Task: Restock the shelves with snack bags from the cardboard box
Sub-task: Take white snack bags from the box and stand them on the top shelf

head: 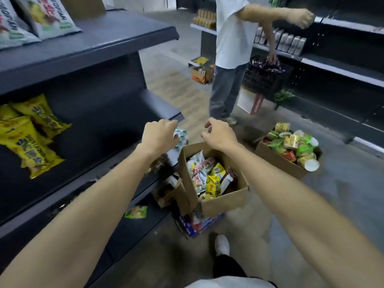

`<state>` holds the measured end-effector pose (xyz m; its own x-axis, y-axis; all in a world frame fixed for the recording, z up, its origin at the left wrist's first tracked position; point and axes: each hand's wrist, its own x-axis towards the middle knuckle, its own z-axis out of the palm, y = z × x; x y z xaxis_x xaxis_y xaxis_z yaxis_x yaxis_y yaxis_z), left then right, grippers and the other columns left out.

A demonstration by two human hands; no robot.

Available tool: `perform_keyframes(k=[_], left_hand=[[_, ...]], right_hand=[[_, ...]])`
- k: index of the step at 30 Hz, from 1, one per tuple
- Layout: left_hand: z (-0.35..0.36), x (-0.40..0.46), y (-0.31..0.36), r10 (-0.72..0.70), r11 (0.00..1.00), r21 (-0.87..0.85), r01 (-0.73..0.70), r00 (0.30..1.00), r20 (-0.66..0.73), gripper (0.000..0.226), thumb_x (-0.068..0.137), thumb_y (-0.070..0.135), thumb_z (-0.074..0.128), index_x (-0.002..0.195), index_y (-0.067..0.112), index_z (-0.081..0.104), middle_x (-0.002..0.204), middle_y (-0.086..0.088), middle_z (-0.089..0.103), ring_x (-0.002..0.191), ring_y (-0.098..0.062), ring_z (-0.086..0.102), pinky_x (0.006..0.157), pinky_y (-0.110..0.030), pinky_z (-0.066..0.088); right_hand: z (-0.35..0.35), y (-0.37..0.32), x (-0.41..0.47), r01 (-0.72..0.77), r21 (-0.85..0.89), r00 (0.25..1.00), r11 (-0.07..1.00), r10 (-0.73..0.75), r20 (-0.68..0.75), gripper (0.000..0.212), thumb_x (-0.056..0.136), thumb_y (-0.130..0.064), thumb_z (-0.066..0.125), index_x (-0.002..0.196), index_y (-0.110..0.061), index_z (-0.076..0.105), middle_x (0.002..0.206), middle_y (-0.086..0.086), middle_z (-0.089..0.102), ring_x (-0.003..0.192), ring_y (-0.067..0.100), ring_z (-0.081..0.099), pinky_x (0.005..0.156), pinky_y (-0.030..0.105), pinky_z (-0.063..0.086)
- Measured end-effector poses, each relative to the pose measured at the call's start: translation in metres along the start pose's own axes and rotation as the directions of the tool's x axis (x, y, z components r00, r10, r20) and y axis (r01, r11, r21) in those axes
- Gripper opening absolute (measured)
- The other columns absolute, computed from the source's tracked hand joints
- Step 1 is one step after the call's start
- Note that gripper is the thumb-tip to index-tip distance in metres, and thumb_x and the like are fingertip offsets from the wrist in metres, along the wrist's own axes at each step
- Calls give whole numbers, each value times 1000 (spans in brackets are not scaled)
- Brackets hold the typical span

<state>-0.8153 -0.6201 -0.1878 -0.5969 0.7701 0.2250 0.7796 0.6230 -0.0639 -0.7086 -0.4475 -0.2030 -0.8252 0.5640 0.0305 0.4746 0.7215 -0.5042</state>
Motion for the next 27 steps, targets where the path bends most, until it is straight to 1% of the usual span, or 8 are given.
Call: perform_keyframes(k=[4, 7, 9, 13, 16, 19, 22, 27], left_hand=[[45, 22, 34, -11, 999, -50, 16, 997, 80, 20, 84, 32, 56, 93, 14, 56, 90, -7, 65, 80, -34, 62, 60, -35, 43], [74, 36, 56, -38, 995, -88, 54, 984, 173, 20, 86, 30, 55, 98, 14, 57, 95, -9, 66, 84, -34, 63, 61, -35, 42], [94, 40, 68, -75, 987, -118, 106, 967, 244, 19, 86, 30, 54, 98, 15, 56, 96, -9, 66, 84, -34, 64, 60, -34, 40], [131, 46, 89, -79, 981, -138, 135, 933, 352, 18, 89, 30, 55, 98, 15, 53, 98, -6, 61, 85, -31, 61, 57, -32, 35], [154, 52, 96, -114, 961, -192, 200, 916, 383, 20, 87, 27, 61, 101, 13, 57, 100, -6, 57, 86, -30, 59, 58, -37, 45], [178, 51, 103, -163, 936, -220, 277, 890, 426, 21, 86, 23, 61, 103, 10, 60, 101, -6, 51, 86, -29, 55, 60, -41, 50], [195, 44, 113, -168, 928, -221, 300, 865, 473, 21, 86, 20, 60, 104, 9, 59, 105, -7, 50, 90, -30, 55, 57, -38, 45], [221, 36, 121, -133, 907, -261, 329, 815, 564, 36, 85, 15, 63, 120, 9, 56, 115, -10, 51, 95, -35, 59, 65, -41, 47]], right_hand=[[25, 59, 23, -69, -20, 993, 997, 71, 97, 27, 84, -34, 59, 106, -18, 59, 109, 7, 65, 101, 28, 59, 82, 35, 50], [41, 93, 45, -104, -30, 979, 994, 107, 176, 23, 83, -29, 61, 99, -12, 59, 103, 12, 65, 99, 31, 58, 77, 33, 46], [51, 110, 60, -109, -31, 964, 994, 114, 239, 26, 84, -27, 61, 102, -9, 58, 106, 13, 64, 103, 32, 56, 80, 34, 46], [70, 138, 83, -117, -29, 938, 993, 120, 324, 31, 85, -28, 62, 108, -8, 57, 110, 13, 64, 108, 31, 56, 86, 37, 49], [83, 153, 93, -154, -6, 911, 988, 145, 385, 26, 86, -22, 57, 110, -11, 57, 110, 12, 63, 108, 31, 55, 86, 35, 47], [97, 167, 100, -222, -3, 878, 975, 201, 434, 32, 87, -13, 51, 119, -13, 53, 113, 13, 62, 111, 32, 55, 86, 34, 45], [114, 177, 98, -305, -10, 835, 952, 272, 479, 30, 88, -12, 53, 118, -11, 53, 115, 14, 61, 111, 33, 54, 83, 33, 44], [144, 186, 91, -445, -59, 763, 894, 413, 498, 33, 91, -11, 48, 124, -11, 51, 123, 18, 57, 111, 36, 55, 87, 38, 48]])
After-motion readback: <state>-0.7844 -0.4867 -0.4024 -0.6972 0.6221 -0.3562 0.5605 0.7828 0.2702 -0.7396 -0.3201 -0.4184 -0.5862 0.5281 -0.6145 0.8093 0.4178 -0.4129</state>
